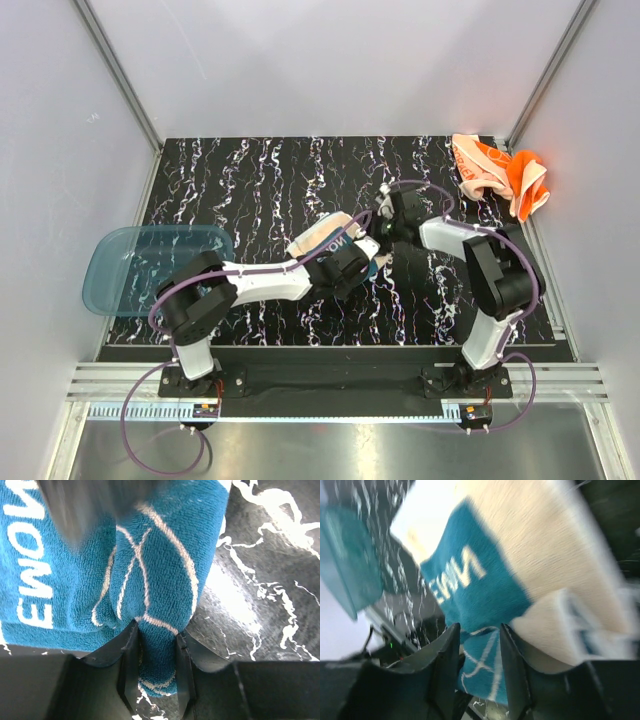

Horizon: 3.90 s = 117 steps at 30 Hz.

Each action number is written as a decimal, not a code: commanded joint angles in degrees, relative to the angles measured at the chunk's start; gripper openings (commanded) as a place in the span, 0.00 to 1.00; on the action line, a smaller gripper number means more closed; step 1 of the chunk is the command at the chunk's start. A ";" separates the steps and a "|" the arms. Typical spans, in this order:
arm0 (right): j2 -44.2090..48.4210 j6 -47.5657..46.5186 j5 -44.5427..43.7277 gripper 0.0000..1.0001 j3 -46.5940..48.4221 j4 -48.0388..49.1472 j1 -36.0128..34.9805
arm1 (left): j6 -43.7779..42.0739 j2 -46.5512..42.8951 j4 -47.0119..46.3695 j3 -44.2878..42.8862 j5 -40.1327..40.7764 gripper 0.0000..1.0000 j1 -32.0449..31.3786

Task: Roll the towels

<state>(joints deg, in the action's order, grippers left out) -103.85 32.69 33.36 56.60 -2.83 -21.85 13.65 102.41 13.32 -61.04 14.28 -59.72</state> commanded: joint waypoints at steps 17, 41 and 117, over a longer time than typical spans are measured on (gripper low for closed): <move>29.04 -1.67 -27.49 0.58 6.96 -35.67 13.94 | 9.20 -2.48 5.40 1.18 -33.76 0.31 6.01; 36.63 12.75 1.88 0.56 -25.04 14.23 4.71 | 29.85 10.88 -11.74 -1.28 -71.94 0.36 21.93; -2.32 4.49 -4.45 0.29 -17.40 22.08 -0.74 | 1.03 5.08 16.92 -10.87 -6.37 0.80 1.80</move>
<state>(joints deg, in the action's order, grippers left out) -102.30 40.93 35.09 40.29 28.62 -22.09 13.10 107.72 31.59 -74.91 8.88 -58.08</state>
